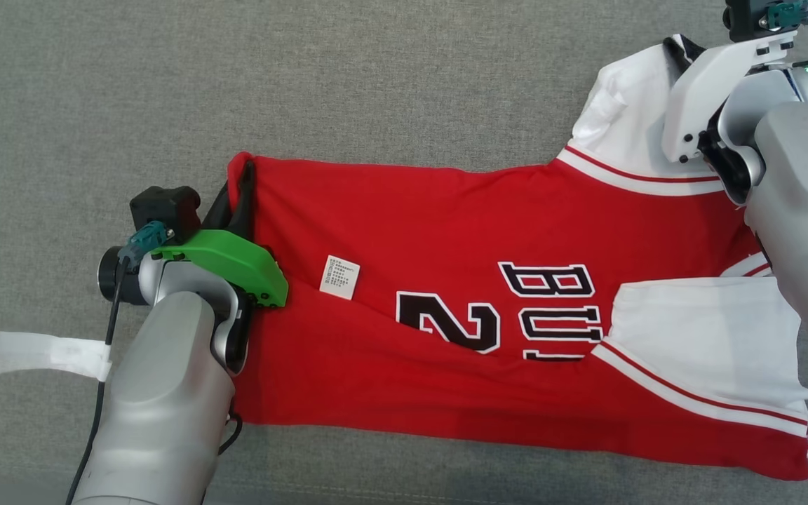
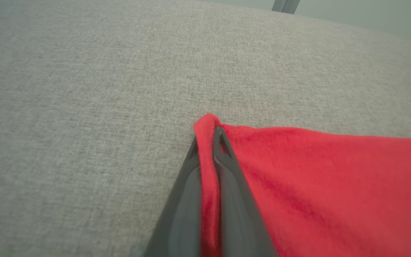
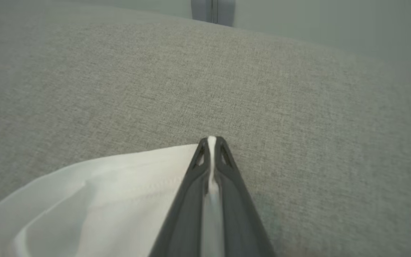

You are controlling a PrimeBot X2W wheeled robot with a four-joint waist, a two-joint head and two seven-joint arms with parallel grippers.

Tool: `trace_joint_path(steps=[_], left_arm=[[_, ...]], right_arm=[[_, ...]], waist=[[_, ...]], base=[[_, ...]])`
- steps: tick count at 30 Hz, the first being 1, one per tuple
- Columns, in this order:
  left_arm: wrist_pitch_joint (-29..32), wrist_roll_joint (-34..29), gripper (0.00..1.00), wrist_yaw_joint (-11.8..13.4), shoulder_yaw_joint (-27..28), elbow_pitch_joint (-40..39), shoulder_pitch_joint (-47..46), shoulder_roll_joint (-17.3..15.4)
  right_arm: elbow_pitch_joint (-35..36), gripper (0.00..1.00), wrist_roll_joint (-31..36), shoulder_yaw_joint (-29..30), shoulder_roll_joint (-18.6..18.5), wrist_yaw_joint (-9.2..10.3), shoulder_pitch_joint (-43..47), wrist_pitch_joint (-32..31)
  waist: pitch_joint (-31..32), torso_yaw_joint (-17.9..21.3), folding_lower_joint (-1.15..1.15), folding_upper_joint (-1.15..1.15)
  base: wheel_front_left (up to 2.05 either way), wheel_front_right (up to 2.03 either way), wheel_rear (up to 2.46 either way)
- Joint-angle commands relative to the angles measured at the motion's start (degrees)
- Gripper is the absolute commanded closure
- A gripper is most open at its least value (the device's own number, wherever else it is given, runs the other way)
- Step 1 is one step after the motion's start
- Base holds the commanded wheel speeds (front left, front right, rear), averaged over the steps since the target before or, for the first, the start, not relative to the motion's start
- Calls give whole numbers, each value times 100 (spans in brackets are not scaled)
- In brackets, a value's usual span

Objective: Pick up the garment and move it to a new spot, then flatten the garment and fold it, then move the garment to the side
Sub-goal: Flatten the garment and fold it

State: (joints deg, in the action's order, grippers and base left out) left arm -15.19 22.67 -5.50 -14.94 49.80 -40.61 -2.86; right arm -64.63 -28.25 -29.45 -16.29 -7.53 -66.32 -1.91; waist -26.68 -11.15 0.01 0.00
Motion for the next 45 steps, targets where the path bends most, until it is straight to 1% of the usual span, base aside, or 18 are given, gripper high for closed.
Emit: trace_joint_path(steps=[1, 5, 10, 15, 19, 22, 24, 26, 28, 30, 33, 39, 41, 45], left_arm=[[14, 47, 100, 42, 6, 25, -30, -17], [14, -72, 100, 71, 142, 31, 2, -15], [9, -262, 100, 58, 388, 18, 186, -43], [9, -426, 100, -5, 574, 28, 452, -121], [8, -524, 100, -50, 712, -48, 699, -167], [9, -652, 100, -104, 693, -31, 875, -208], [9, -708, 100, -125, 756, -31, 984, -254], [9, -764, 100, -144, 797, -90, 1077, -278], [9, -799, 100, -146, 847, -156, 1177, -303], [9, -870, 100, -152, 877, -249, 1262, -325], [9, -950, 100, -159, 916, -335, 1424, -341], [9, -1071, 100, -184, 987, -568, 1798, -378], [9, -1102, 100, -188, 1037, -658, 1913, -401], [9, -1119, 100, -185, 1134, -806, 2120, -415]], right_arm=[[-72, 100, -20, -24, -73, 10, -34, 76], [-137, 100, -59, -26, -90, 10, -111, 520], [47, 100, -336, -83, -31, 10, 163, 1103], [552, 100, -770, -345, -114, 10, 624, 1440], [1091, 100, -1144, -553, -299, 9, 1123, 1583], [1499, 100, -1345, -647, -498, 9, 1541, 1659], [1871, 100, -1571, -624, -623, 9, 2012, 1690], [2086, 100, -1614, -592, -703, 9, 2321, 1707], [2258, 100, -1709, -538, -693, 9, 2634, 1713], [2420, 100, -1649, -468, -727, 9, 2899, 1708], [2624, 100, -1622, -322, -643, 9, 3308, 1710], [2906, 100, -1494, 150, -487, 9, 4013, 1711], [2973, 100, -1453, 319, -421, 9, 4197, 1711], [3076, 100, -1382, 447, -312, 9, 4453, 1711]], waist=[[15, 33, -1, 0], [107, 142, -1, 0], [383, 308, -1, 0], [745, 517, -1, 0], [1004, 693, -1, 0], [1179, 796, -1, 0], [1318, 888, -1, 0], [1413, 937, -1, 0], [1495, 985, -1, 0], [1563, 1012, -1, 0], [1693, 1031, -1, 0], [1916, 1030, -1, 0], [1982, 1026, -1, 0], [2076, 1043, -1, 0]], base=[[0, 0, 0], [0, 0, 0], [0, 0, 0], [0, 0, 0], [0, 0, 0], [0, 0, 0], [0, 0, 0], [0, 0, 0], [0, 0, 0], [0, 0, 0], [0, 0, 0], [0, 0, 0], [0, 0, 0], [0, 0, 0]])
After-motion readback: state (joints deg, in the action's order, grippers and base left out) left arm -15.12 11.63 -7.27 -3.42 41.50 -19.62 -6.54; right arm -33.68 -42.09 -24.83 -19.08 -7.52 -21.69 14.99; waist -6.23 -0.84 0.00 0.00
